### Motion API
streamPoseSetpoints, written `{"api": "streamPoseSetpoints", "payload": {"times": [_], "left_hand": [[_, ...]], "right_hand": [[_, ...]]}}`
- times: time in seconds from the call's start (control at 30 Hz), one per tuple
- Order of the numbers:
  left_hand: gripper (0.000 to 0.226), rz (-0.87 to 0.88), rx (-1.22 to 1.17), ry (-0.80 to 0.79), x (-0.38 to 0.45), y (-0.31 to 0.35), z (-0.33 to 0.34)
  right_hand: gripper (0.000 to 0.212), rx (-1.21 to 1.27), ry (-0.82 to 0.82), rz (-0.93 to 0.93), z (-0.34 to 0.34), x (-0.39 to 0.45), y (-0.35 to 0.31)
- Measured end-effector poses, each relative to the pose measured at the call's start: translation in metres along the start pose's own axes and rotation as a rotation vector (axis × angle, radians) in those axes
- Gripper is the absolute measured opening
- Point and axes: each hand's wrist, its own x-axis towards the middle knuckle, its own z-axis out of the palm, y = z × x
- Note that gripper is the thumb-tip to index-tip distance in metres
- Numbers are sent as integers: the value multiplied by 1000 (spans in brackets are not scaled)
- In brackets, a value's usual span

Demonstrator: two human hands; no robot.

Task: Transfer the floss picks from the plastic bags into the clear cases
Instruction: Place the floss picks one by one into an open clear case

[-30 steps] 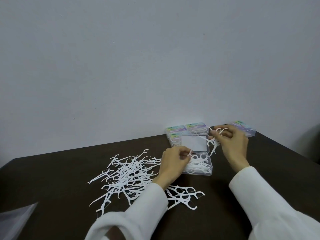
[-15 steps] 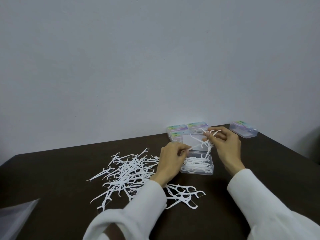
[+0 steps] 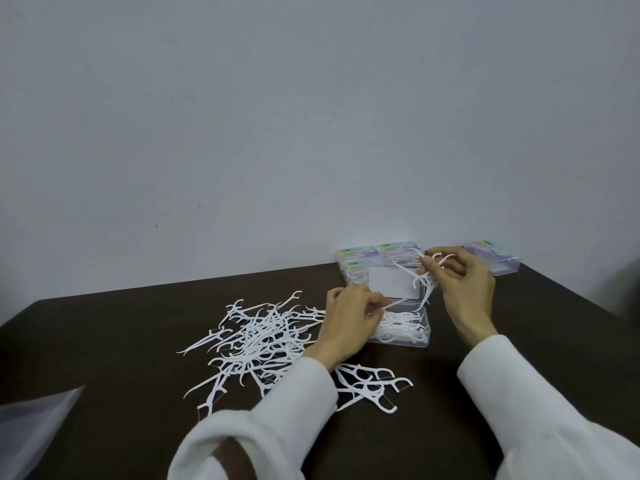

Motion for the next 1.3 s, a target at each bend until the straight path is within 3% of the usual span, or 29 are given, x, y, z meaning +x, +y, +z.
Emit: {"api": "streamPoseSetpoints", "payload": {"times": [0.23,0.47,0.63,0.7,0.87,1.07,1.3], "left_hand": [[27,-40,-47,-19,-1,5,0],[26,-99,-553,-35,3,16,5],[1,-176,-752,-28,6,7,2],[4,-211,-796,11,7,5,2],[8,-247,-668,91,7,-2,4],[9,-178,-444,73,3,-5,11],[12,-124,-313,61,4,-11,13]], "right_hand": [[15,99,-60,51,6,-7,-3],[13,384,-203,164,19,-20,-10],[15,397,-220,164,19,-21,-9],[16,367,-221,174,18,-20,-7],[10,100,-296,211,10,-12,4],[12,-81,-563,202,-11,-2,7],[10,-158,-575,148,-12,2,13]]}}
